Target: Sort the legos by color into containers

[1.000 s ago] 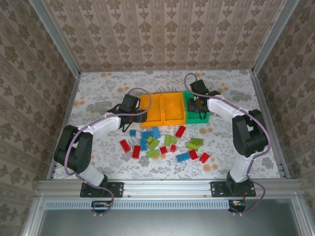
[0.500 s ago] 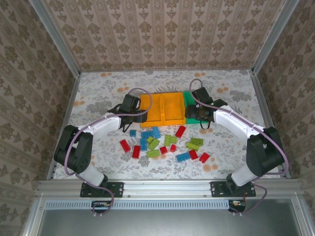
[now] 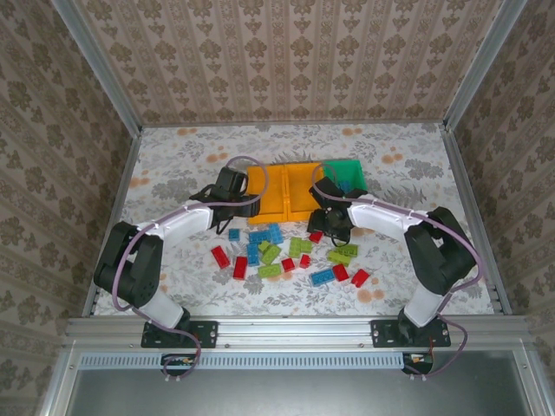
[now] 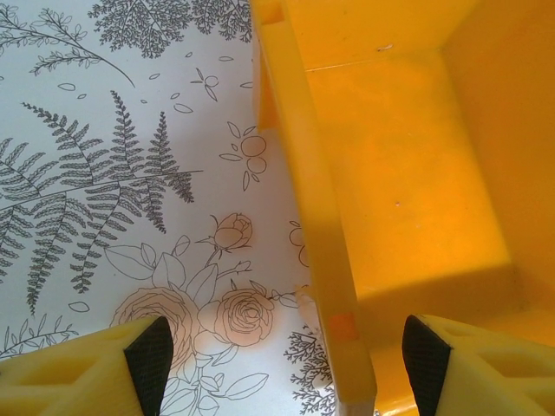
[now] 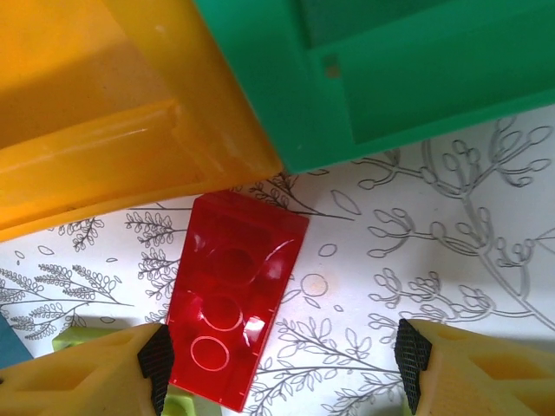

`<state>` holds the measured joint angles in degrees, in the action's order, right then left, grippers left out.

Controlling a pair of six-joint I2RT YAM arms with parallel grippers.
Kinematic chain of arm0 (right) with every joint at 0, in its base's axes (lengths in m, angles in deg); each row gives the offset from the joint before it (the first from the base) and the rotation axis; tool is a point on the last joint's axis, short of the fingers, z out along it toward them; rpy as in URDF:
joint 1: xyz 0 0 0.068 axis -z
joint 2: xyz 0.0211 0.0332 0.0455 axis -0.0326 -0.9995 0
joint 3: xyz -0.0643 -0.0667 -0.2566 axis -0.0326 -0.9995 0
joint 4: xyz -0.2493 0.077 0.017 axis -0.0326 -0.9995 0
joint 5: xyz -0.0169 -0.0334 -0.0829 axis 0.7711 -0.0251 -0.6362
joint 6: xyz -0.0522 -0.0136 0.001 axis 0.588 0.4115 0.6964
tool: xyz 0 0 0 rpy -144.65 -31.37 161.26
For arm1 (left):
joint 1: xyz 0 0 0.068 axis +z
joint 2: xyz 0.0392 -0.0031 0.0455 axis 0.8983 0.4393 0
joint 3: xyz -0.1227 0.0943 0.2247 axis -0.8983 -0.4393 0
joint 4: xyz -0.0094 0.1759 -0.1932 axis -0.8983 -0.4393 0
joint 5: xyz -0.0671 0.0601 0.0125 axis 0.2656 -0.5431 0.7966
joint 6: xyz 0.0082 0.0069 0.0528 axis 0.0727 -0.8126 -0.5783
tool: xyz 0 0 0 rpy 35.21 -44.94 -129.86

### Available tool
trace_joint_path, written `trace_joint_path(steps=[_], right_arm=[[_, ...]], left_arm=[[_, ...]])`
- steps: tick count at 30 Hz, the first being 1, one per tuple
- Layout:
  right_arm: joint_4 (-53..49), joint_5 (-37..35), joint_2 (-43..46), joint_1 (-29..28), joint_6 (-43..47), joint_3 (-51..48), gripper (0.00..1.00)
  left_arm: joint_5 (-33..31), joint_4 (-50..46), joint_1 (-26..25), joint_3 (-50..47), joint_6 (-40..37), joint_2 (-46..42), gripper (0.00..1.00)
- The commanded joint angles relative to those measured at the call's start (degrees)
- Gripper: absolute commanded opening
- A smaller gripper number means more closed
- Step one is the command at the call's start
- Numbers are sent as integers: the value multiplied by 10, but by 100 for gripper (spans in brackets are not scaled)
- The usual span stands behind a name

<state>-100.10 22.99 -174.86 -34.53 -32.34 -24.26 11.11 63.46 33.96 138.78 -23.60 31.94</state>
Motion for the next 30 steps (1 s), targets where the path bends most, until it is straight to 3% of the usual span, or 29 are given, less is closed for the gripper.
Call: trace_joint_path(steps=[1, 11, 23, 30], right_arm=[[-17, 5, -21, -2, -25, 18, 72], [-10, 9, -56, -7, -27, 32, 68], [-21, -6, -36, -7, -12, 29, 26], [-46, -11, 12, -13, 35, 71, 23]], left_arm=[[-4, 3, -3, -7, -1, -15, 74], [-4, 4, -4, -8, -5, -12, 74], [-3, 2, -4, -4, -7, -4, 74], [-1, 2, -4, -2, -4, 2, 75]])
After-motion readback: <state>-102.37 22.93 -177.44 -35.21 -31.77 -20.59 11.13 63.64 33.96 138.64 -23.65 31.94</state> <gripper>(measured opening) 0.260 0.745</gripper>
